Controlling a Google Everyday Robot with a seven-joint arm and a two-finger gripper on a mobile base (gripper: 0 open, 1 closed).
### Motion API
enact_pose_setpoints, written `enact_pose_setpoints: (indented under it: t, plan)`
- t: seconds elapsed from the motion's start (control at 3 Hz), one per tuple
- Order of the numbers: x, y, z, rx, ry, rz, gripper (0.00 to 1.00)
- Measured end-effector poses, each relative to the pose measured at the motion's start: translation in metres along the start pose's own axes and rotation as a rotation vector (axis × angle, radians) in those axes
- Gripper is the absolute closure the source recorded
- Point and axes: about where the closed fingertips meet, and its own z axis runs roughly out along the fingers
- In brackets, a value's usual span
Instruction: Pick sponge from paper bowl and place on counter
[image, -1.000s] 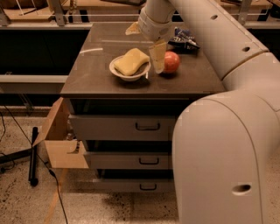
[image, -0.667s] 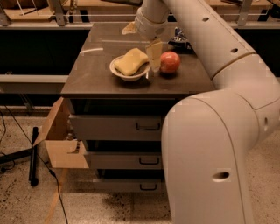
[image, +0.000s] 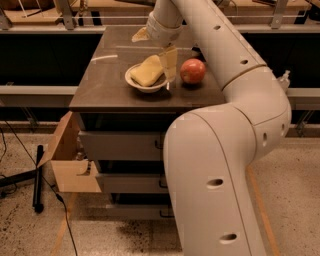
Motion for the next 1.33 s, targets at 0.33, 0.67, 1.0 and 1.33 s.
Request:
enact_pose_setpoints:
  t: [0.33,0.67,1.0,1.33]
  plan:
    - [-0.0012,-0.0029,0.0086,-0.013,-0.015,-0.014,0.18]
    - [-0.0010,-0.0031,0.0139,-0.029,-0.018,-0.016,0.41]
    - [-0.0009,-0.0052,0.0174,-0.042,-0.012,-0.008,0.72]
    - [0.0013,-0.0072,0.0155,-0.045,0.006,0.023,0.95]
